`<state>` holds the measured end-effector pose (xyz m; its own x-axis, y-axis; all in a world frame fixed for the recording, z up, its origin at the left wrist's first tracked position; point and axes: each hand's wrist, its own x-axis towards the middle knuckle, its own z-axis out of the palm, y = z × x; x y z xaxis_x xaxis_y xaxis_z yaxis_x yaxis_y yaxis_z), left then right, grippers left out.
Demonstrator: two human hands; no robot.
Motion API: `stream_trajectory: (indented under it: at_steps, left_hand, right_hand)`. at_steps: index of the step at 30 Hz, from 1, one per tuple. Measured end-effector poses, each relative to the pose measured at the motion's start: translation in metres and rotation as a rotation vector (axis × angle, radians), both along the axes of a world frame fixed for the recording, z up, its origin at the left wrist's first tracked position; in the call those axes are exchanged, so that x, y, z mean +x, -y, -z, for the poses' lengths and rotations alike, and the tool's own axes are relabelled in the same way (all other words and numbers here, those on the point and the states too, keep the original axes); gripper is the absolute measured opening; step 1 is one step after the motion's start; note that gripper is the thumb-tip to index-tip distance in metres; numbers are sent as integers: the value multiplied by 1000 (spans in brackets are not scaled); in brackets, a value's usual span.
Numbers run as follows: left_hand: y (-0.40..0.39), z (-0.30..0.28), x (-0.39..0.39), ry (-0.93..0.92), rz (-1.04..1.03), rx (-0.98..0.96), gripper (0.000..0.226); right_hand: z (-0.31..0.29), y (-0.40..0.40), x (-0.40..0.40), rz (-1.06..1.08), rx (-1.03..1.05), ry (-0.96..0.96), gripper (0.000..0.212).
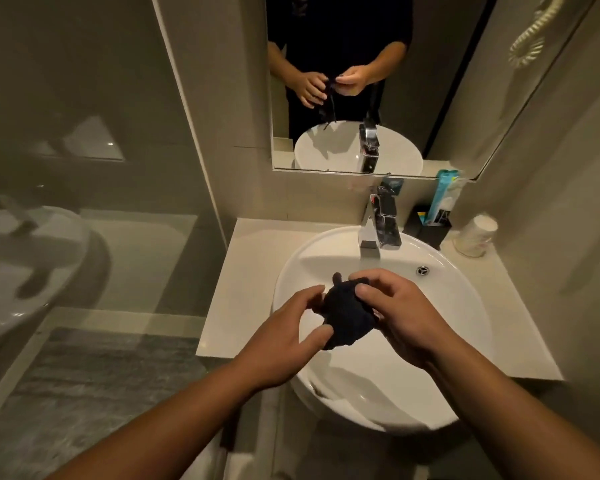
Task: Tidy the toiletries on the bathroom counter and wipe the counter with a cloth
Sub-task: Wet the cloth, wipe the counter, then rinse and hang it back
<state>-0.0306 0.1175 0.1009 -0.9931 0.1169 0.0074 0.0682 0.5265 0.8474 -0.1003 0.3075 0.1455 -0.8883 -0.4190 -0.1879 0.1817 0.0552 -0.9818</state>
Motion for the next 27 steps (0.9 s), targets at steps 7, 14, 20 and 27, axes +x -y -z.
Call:
stream_trajectory:
  at_steps: [7, 14, 20, 27]
  left_hand:
    - [-27, -40, -26, -65, 250, -183, 6]
    - [-86, -53, 8, -259, 179, -351, 4]
    - [-137, -46, 59, -445, 82, -818, 14]
    - [-156, -23, 144, -240, 215, -783, 12]
  right_hand:
    - [-22, -64, 16, -11, 98, -140, 16]
    - [-18, -138, 51, 25, 353, -427, 22]
    - [0, -187, 94, -26, 446, -563, 16]
    - [28, -215, 156, -219, 429, -509, 24]
